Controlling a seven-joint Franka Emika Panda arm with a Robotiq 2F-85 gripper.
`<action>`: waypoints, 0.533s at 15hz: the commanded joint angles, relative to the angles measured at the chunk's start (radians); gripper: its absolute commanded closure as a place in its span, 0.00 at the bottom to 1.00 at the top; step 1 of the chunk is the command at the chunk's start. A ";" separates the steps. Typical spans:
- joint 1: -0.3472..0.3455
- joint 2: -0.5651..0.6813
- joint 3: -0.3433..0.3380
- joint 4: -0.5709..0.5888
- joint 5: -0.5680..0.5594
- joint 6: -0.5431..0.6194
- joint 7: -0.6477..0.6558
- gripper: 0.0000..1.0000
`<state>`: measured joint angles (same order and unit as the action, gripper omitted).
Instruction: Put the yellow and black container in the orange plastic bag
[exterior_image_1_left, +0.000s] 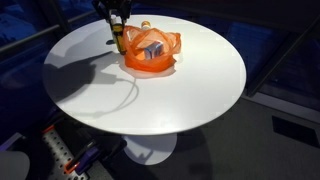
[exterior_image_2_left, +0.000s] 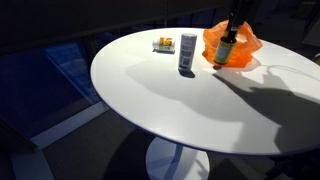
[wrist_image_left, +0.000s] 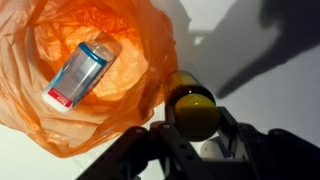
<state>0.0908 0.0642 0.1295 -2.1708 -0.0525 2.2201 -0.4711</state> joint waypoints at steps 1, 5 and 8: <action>-0.009 -0.041 -0.019 0.026 0.001 -0.013 0.018 0.80; -0.022 -0.061 -0.042 0.083 0.047 -0.040 -0.002 0.80; -0.027 -0.060 -0.056 0.152 0.096 -0.080 -0.007 0.80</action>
<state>0.0726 0.0117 0.0831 -2.0885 -0.0007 2.1977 -0.4718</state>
